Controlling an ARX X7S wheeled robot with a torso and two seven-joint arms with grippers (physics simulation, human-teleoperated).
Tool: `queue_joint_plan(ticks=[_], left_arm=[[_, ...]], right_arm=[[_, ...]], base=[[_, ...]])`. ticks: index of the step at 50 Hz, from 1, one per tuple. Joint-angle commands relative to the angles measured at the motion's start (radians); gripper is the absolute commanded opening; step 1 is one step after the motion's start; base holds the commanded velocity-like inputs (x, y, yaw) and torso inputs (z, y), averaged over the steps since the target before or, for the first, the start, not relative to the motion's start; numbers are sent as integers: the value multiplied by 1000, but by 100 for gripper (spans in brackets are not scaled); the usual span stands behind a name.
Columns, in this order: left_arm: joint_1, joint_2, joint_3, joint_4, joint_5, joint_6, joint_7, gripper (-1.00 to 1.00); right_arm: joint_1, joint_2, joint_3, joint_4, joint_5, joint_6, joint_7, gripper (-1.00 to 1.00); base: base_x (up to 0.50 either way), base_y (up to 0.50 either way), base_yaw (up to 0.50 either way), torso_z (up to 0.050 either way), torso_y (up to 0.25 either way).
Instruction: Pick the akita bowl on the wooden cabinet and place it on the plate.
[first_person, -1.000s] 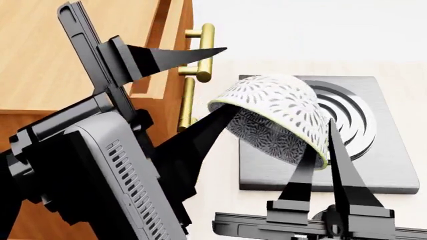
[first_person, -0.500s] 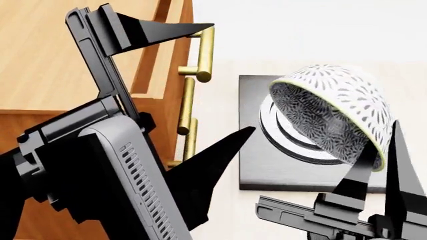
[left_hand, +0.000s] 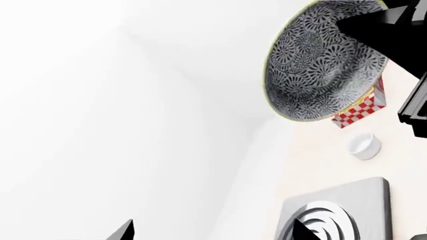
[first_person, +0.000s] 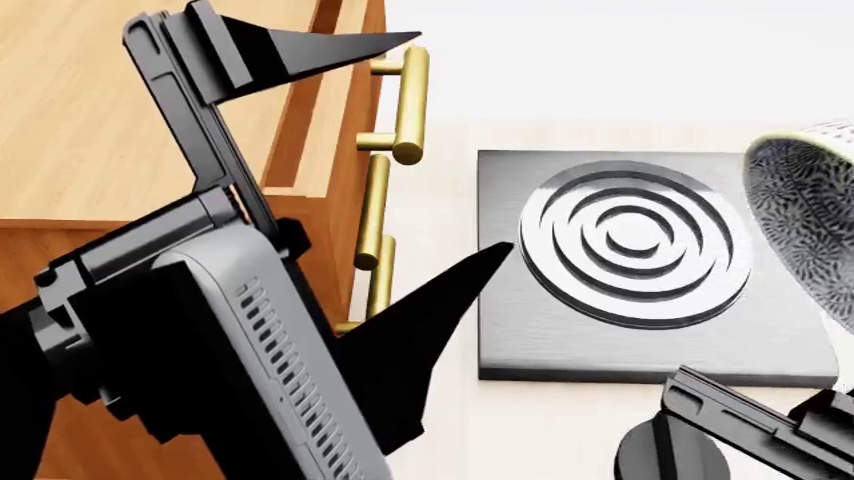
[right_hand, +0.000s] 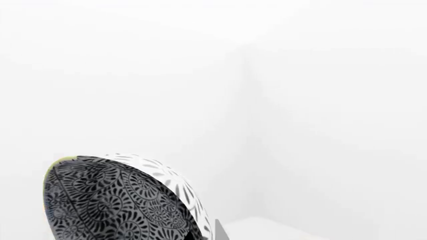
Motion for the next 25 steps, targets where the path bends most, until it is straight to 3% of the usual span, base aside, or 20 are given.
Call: queue_joint_plan(ticks=[1,18,25], left_arm=[[2,6,-23,9,-7,-6,-45,100],[-3,-2,-59,40,-25,-20,-113,100],[3,0,-63,38,-22,-17,-115,100]], right_arm=[[-96,29,225,-52,66,92,38,-100],[-303,182,516,-52,220,16,38,-100],[-326,186,570,-52,261,45,38,-100]], base=[[0,0,0,0,0],[0,0,0,1,0],[0,0,0,0,1]])
